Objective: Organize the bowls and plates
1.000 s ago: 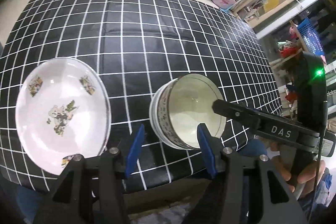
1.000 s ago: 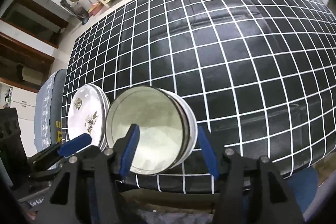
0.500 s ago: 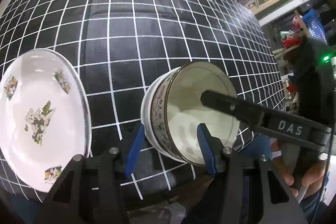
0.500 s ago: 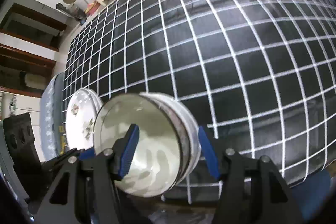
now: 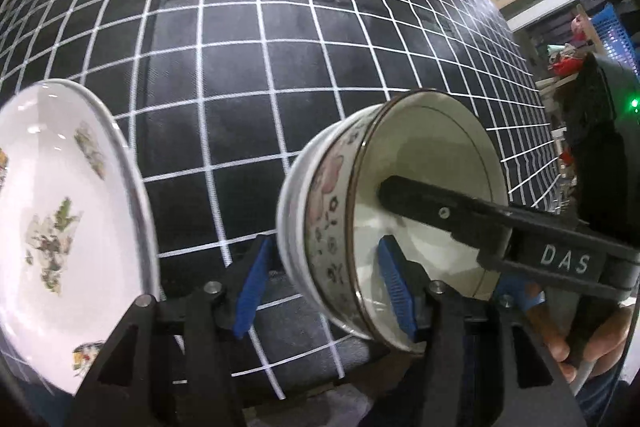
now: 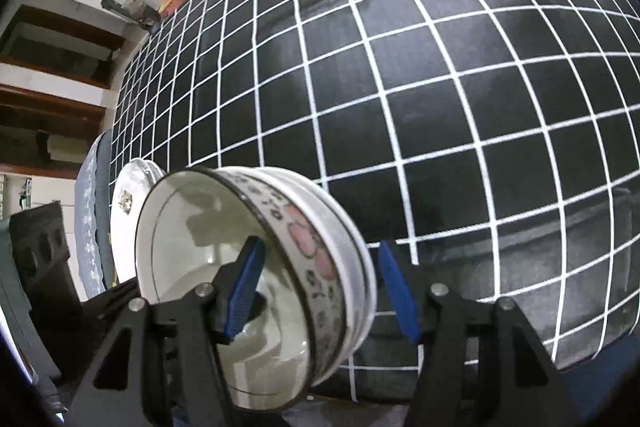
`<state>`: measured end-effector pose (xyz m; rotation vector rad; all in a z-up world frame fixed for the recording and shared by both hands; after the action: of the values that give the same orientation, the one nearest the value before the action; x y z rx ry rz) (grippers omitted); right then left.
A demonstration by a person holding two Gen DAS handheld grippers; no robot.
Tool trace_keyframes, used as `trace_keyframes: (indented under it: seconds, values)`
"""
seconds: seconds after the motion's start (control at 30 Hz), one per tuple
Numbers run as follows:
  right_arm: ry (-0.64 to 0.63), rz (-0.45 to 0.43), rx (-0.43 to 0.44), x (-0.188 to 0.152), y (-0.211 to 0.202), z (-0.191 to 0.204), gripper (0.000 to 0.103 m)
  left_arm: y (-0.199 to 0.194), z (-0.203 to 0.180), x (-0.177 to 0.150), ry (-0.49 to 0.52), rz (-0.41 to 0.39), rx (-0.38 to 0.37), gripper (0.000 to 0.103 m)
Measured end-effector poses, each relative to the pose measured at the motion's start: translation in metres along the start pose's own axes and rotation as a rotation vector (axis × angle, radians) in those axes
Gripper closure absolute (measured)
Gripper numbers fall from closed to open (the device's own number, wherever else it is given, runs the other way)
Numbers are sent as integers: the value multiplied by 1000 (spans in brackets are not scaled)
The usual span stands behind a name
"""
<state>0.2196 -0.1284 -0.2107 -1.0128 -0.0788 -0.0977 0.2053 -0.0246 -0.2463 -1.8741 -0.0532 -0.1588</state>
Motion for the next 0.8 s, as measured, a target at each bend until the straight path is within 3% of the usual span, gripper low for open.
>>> trace_keyframes:
  seconds: [0.23, 0.63, 0.8]
  values:
    - [24, -19, 49, 0, -2, -4, 39, 10, -9, 2, 16, 4, -25, 42]
    - [122, -6, 15, -4, -8, -7, 38, 18, -23, 15, -36, 13, 35, 41]
    - [117, -6, 7, -7, -11, 3, 38, 3, -20, 11, -42, -11, 38, 41]
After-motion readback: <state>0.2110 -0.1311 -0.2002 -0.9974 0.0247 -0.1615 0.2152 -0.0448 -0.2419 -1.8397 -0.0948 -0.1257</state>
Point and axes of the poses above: each gripper's, at about its wrist camera, not at the fingertips, and y roughly the way its jaws point, z to its left, x to its top, the point moved 6 cm from there along y, roughly the way its jaws point, and after that the axes turned 7 degrees about x, right-handed, at the moved point
